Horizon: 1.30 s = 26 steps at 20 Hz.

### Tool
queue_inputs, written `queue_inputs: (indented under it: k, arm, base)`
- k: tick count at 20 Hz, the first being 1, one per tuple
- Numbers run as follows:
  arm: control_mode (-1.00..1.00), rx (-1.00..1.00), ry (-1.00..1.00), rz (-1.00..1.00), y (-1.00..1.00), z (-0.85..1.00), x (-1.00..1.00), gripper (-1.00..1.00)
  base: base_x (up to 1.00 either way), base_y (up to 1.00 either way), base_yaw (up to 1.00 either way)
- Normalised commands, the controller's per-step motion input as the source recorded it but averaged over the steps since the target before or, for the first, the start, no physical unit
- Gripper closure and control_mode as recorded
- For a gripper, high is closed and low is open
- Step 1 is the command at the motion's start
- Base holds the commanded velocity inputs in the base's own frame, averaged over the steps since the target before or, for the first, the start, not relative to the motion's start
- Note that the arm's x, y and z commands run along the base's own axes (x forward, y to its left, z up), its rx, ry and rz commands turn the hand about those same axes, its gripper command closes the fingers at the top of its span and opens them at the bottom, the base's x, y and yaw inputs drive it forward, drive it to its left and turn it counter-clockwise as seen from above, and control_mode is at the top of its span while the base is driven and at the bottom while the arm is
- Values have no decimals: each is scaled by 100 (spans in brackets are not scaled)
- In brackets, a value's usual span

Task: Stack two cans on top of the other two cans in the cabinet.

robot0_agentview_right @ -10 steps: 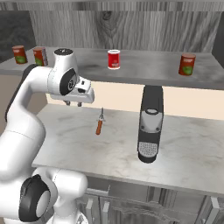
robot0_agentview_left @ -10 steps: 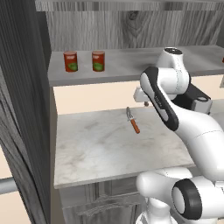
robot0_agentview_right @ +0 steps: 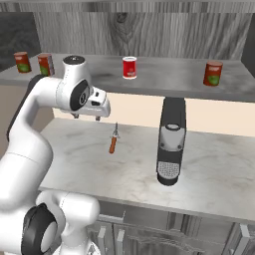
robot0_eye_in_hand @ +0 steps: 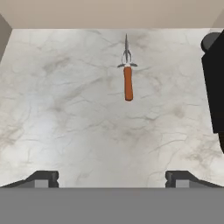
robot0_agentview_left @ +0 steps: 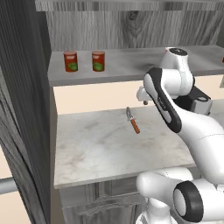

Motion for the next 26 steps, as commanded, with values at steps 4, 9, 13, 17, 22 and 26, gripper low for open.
queue_inputs:
  k: [4,9,13,17,22,26]
  arm:
    - [-100,0,-13,-2,-17,0,-1,-100]
    - [-100,0,-15,-2,-21,2,-8,-100]
    - [-100,0,-14,-4,-11,4,-3,-100]
    - [-100,-1,-14,-7,-2,6,0,-100]
    - [-100,-1,-11,-8,-5,7,0,-100]
    - [-100,0,-6,-7,-23,15,0,-100]
  base:
    - [0,0,0]
    - [0,0,0]
    - [0,0,0]
    - [0,0,0]
    - [0,0,0]
    - [0,0,0]
